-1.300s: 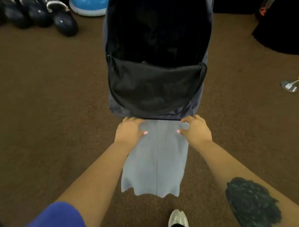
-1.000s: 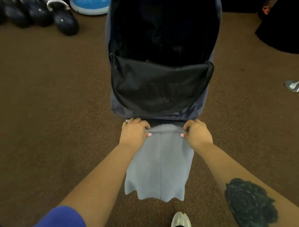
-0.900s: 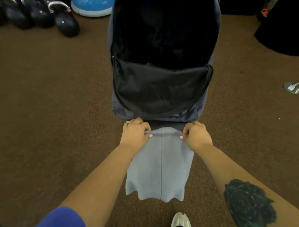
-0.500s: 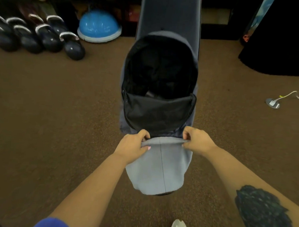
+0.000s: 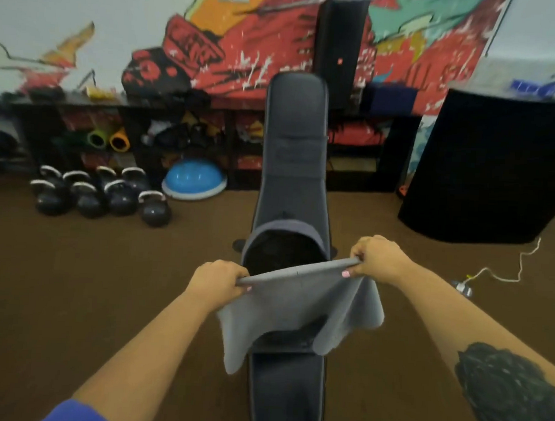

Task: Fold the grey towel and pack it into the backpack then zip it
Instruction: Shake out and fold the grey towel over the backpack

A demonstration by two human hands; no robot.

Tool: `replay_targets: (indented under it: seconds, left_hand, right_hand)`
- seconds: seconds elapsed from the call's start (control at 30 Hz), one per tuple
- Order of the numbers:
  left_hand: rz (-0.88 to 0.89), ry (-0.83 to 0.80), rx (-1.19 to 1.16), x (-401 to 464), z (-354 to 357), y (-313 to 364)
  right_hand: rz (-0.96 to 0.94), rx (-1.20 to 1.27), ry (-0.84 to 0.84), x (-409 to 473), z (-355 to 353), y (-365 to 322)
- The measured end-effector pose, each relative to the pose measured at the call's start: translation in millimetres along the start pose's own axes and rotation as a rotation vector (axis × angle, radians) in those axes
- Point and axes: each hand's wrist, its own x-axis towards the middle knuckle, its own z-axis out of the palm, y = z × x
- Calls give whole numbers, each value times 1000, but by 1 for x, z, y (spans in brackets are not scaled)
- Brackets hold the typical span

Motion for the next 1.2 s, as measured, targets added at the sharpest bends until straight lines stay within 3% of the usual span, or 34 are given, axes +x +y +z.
replay_targets:
  seconds: [0.17, 0.43, 0.53, 0.77, 0.87, 1.03, 1.2]
  left_hand:
    - [-44, 127, -1, -5, -92, -14]
    - [-156, 313, -37, -17, -180, -40]
    - [-189, 308, -73, -20, -194, -54]
    - [-283, 370, -249, -30, -217, -74]
    - [-302, 367, -350, -31, -221, -78]
    - [-240, 290, -525, -32, -222, -79]
    - [-182, 253, -761, -29, -219, -74]
  right_hand:
    - [25, 126, 140, -24, -91, -14]
    - [87, -131, 197, -40, -163, -18]
    - [122, -112, 244, -46, -173, -19]
    - [194, 189, 372, -52, -187, -14]
    - [226, 459, 422, -55, -184, -14]
    - [236, 887, 373, -62, -182, -16]
    - [277, 1120, 284, -66, -182, -31]
